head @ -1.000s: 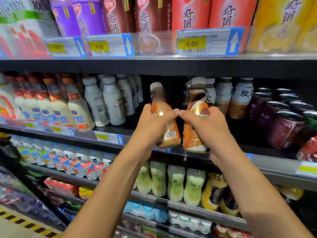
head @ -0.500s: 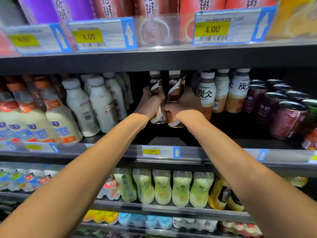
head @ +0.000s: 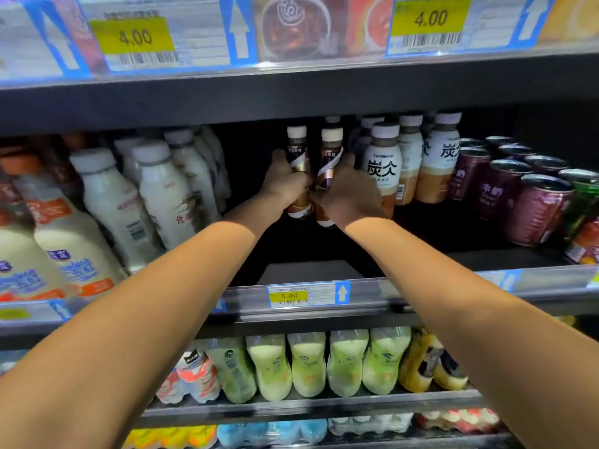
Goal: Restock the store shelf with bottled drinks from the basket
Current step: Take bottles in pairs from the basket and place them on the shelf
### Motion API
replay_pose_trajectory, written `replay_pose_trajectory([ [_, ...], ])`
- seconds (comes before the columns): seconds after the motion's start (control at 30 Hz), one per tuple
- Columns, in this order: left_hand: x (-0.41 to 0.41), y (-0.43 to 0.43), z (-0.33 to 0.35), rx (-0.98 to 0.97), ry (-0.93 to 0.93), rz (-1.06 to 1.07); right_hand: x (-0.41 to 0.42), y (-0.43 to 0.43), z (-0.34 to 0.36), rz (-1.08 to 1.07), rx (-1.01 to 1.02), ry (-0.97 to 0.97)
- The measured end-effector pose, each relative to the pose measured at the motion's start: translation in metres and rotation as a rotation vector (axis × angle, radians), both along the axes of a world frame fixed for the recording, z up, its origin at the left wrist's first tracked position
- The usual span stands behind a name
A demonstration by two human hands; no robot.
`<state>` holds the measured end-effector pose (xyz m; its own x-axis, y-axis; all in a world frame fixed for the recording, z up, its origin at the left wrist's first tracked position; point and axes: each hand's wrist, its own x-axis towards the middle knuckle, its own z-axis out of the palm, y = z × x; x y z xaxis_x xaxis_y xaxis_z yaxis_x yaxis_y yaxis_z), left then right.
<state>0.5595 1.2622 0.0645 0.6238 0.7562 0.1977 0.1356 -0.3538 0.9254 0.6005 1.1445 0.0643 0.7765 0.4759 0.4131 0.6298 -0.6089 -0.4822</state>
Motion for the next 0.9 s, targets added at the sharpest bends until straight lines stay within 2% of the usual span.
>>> replay_pose_trajectory([
  [0.1, 0.012, 0.01, -0.003, -0.011, -0.001, 0.009, 0.006, 0.008, -0.003, -0.074, -0.071, -0.107],
  [0.3, 0.028, 0.029, -0.01, 0.073, 0.022, 0.044, 0.013, 0.025, -0.008, -0.074, 0.033, -0.058],
  [0.6, 0.051, 0.052, -0.012, 0.191, 0.078, 0.12, 0.017, 0.045, -0.005, -0.13, 0.014, -0.1],
  [0.7, 0.056, 0.062, -0.015, 0.158, 0.129, 0.203, 0.018, 0.049, -0.006, -0.149, -0.004, -0.117],
  [0.9, 0.068, 0.069, -0.016, 0.186, 0.142, 0.209, 0.025, 0.054, -0.005, -0.153, -0.093, -0.133],
])
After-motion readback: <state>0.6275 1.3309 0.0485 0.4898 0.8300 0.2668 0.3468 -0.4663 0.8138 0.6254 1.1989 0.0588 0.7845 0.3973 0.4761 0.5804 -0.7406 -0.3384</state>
